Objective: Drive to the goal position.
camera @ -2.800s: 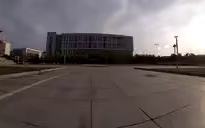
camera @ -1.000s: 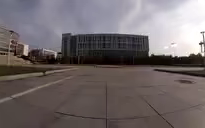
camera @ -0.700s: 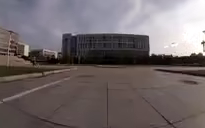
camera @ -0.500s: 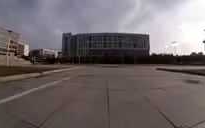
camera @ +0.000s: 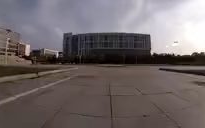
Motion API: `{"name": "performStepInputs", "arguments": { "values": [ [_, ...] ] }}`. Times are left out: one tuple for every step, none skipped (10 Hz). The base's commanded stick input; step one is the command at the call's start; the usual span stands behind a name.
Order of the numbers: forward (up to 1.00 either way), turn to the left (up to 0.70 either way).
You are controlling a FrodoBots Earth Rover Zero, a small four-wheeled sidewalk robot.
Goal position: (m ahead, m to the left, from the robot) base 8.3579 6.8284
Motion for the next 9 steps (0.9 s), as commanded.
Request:
{"name": "performStepInputs", "arguments": {
  "values": [
    [0.7,0.0],
    [0.7,0.0],
    [0.7,0.0],
    [0.7,0.0],
    [0.7,0.0],
    [0.7,0.0],
    [0.7,0.0],
    [0.7,0.0],
    [0.7,0.0]
  ]
}}
